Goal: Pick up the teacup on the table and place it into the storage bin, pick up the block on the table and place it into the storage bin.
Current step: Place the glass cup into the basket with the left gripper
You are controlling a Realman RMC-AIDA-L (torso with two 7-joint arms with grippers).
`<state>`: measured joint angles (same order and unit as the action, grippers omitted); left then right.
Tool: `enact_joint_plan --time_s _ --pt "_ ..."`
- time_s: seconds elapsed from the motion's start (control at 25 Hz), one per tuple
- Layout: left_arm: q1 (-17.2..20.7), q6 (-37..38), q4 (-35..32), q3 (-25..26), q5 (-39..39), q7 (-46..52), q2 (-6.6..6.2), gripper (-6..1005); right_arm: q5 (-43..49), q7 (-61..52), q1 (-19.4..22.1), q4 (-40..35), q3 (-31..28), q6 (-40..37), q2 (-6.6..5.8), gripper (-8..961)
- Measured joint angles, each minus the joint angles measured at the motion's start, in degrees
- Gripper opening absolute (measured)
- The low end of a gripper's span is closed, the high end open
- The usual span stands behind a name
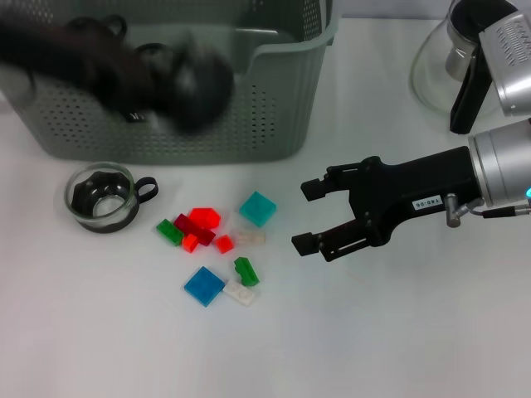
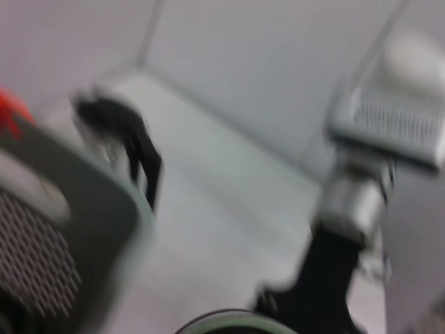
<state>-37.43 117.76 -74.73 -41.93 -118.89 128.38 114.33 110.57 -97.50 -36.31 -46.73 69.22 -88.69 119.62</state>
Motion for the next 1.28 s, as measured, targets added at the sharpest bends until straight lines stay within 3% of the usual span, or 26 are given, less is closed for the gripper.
enact_joint_plan --time_s 0.12,0.24,0.32,0.4,0.52,0.72,1.04,1.28 --pt "-3.3 -1.8 3.5 5.1 1.6 0.2 -3.71 49 0.0 0.0 0.2 0.0 -0.1 -0.3 -0.01 945" --pt "-6.0 -8.1 8.1 6.2 1.0 0.0 -7.15 49 0.0 0.1 0.3 0.1 -0.2 -0.5 -0.01 945" --pt "-7.3 -13.9 11.2 5.2 -0.1 -0.2 -8.27 50 0.0 0.3 0.4 0.4 -0.2 -0.6 0.0 945" --pt "-8.7 -20.1 14.2 3.9 -2.6 -0.4 -8.58 50 -0.1 0.7 0.4 0.7 -0.2 -0.4 0.05 945" --pt "-10.3 -29.2 17.8 0.3 -7.5 -0.4 -8.17 50 -0.1 0.7 0.4 0.7 -0.2 -0.2 0.15 944" --pt "-12.4 -42.2 22.2 -6.5 -16.3 0.2 -5.5 50 -0.1 0.7 0.3 0.8 -0.2 -0.1 0.23 944" --pt "-15.9 -49.4 25.9 -9.3 -27.8 0.8 -1.45 44 0.0 0.3 -0.2 0.8 -0.2 -0.1 0.26 944" --pt "-16.9 -52.0 28.1 -9.7 -32.3 1.8 -0.68 45 0.0 0.2 -0.3 0.8 -0.2 -0.1 0.33 945"
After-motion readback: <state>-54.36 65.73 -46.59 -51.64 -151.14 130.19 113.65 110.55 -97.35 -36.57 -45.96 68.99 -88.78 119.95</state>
